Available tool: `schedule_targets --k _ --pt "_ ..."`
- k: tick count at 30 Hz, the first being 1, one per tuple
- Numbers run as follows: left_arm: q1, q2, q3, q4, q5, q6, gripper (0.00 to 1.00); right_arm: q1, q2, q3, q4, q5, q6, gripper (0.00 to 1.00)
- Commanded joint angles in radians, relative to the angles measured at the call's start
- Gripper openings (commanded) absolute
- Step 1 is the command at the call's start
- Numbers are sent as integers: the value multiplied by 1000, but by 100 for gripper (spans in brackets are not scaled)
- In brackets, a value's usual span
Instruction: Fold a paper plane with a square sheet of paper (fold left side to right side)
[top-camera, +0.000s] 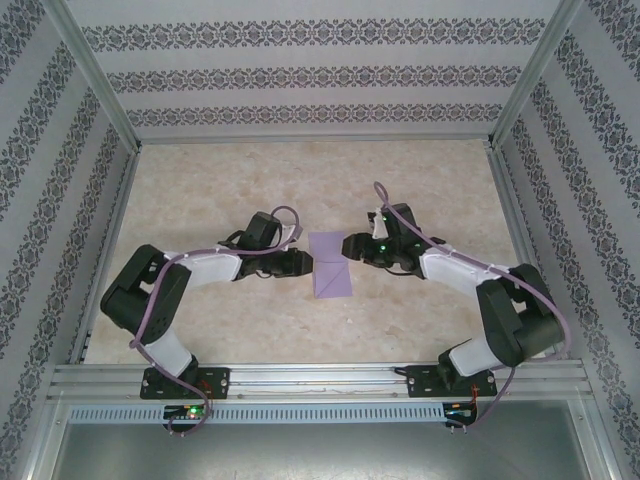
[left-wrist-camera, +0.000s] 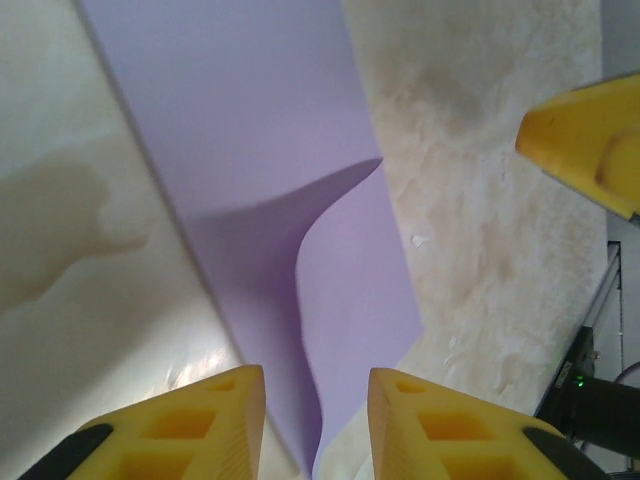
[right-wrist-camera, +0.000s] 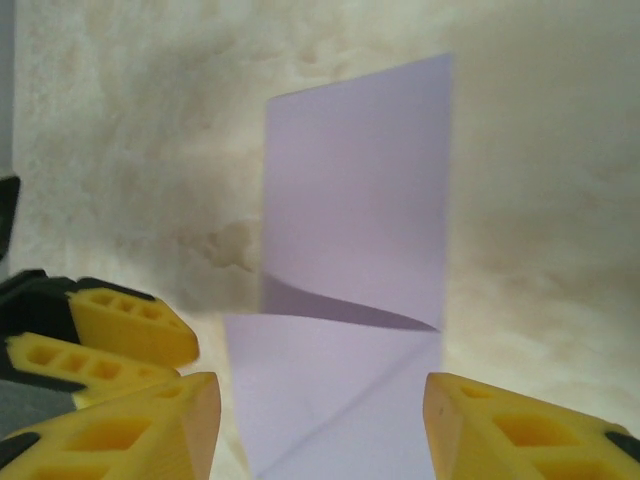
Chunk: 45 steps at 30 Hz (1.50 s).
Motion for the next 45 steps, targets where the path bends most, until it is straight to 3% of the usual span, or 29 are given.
schedule_targets --k 1,9,11,14,19,28,45 --pt "-3 49 42 82 60 -23 35 -23 -48 -60 -51 24 -56 58" --pt "-23 149 63 133 90 -45 37 -40 -92 -110 -59 12 -66 57" --pt "-23 155 63 122 74 -35 31 -40 -84 -110 -56 -5 -66 56" --pt "-23 146 52 121 38 -27 15 -37 -74 -105 -42 -41 -65 53" --pt "-24 112 -19 267 14 -90 0 -16 -52 -99 13 -87 -32 46" --pt "-23 99 -106 463 6 -194 0 33 22 -90 178 -102 76 50" --pt "-24 48 -152 498 -30 -198 0 82 190 -44 379 -120 204 48"
